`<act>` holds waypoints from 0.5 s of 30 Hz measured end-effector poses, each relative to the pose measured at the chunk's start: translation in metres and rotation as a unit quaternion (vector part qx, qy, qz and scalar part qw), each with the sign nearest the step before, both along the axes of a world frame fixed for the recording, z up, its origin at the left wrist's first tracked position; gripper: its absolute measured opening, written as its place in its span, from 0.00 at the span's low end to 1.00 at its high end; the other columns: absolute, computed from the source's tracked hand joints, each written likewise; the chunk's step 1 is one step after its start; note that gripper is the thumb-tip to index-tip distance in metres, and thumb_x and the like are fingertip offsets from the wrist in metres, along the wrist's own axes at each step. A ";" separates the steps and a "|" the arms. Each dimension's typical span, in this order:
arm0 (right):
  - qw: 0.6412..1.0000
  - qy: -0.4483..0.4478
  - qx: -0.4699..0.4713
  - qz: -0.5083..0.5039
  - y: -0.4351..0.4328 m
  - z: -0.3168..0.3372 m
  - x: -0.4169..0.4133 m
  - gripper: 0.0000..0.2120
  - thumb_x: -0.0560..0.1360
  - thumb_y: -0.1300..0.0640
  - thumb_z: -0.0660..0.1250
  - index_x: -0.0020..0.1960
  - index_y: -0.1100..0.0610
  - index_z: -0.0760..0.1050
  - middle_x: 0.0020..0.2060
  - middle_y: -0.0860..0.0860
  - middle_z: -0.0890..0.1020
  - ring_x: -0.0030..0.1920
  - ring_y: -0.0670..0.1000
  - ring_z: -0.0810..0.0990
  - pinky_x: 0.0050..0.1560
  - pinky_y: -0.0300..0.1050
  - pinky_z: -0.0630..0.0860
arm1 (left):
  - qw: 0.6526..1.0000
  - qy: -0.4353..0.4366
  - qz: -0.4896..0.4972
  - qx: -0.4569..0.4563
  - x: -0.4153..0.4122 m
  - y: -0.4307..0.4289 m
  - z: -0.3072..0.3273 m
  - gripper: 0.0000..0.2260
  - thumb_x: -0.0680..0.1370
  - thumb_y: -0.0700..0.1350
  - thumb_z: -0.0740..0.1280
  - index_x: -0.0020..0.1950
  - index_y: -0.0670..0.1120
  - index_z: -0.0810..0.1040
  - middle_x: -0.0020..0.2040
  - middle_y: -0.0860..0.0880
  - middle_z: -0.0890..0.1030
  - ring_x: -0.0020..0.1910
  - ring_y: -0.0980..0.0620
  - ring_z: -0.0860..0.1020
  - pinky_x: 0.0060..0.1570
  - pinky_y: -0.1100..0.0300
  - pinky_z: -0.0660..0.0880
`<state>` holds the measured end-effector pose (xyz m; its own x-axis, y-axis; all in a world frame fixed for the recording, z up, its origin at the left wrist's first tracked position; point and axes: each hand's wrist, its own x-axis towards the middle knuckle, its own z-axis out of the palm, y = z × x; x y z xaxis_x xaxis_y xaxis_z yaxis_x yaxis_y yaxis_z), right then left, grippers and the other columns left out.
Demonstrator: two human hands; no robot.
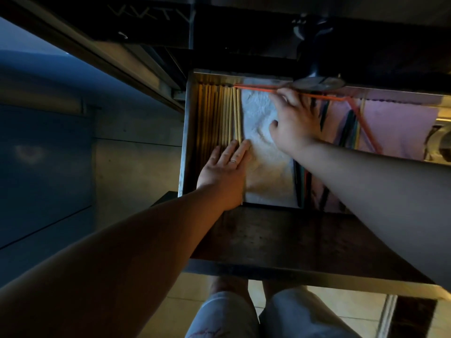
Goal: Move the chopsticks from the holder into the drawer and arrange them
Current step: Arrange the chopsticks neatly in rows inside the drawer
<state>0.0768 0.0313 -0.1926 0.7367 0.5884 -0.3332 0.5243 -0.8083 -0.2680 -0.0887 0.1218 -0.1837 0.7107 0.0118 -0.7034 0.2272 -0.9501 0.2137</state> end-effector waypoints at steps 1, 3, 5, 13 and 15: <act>1.000 -0.002 -0.014 0.009 0.001 0.000 0.002 0.30 0.69 0.59 0.65 0.71 0.50 0.66 0.69 0.50 0.69 0.67 0.59 0.67 0.65 0.56 0.63 | 1.000 -0.005 0.004 0.000 -0.002 0.001 0.001 0.45 0.76 0.46 0.66 0.78 0.50 0.32 0.76 0.53 0.27 0.76 0.50 0.32 0.75 0.45 0.37; 0.999 -0.024 -0.032 0.024 0.004 -0.001 0.006 0.29 0.70 0.60 0.63 0.70 0.51 0.66 0.67 0.52 0.69 0.67 0.59 0.68 0.64 0.58 0.65 | 1.000 -0.014 0.011 0.004 -0.007 0.002 0.003 0.45 0.76 0.46 0.66 0.78 0.50 0.32 0.75 0.53 0.26 0.76 0.50 0.32 0.75 0.46 0.38; 0.997 -0.042 -0.049 0.033 0.007 -0.001 0.008 0.26 0.71 0.61 0.62 0.69 0.52 0.67 0.65 0.53 0.70 0.66 0.60 0.68 0.62 0.58 0.67 | 1.000 -0.011 0.009 0.017 -0.011 0.002 0.004 0.43 0.77 0.47 0.64 0.77 0.49 0.33 0.76 0.51 0.26 0.76 0.49 0.33 0.75 0.46 0.39; 0.986 -0.079 -0.146 0.029 0.002 0.000 0.014 0.13 0.75 0.61 0.59 0.57 0.55 0.75 0.62 0.58 0.73 0.64 0.61 0.70 0.62 0.59 0.56 | 0.999 0.014 0.030 0.015 -0.008 -0.001 0.008 0.41 0.79 0.47 0.62 0.77 0.50 0.32 0.76 0.50 0.27 0.76 0.49 0.32 0.75 0.46 0.40; 0.973 -0.150 -0.167 0.047 -0.005 0.003 0.014 0.09 0.73 0.57 0.63 0.52 0.51 0.77 0.58 0.54 0.76 0.60 0.59 0.73 0.52 0.53 0.51 | 0.999 0.018 0.036 0.015 -0.007 -0.003 0.010 0.41 0.78 0.47 0.63 0.78 0.50 0.34 0.76 0.50 0.28 0.76 0.49 0.33 0.75 0.45 0.40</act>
<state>0.0912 0.0265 -0.1896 0.7784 0.5538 -0.2956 0.6143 -0.7690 0.1768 -0.0952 0.1192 -0.1740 0.6821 0.0828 -0.7266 0.3020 -0.9368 0.1768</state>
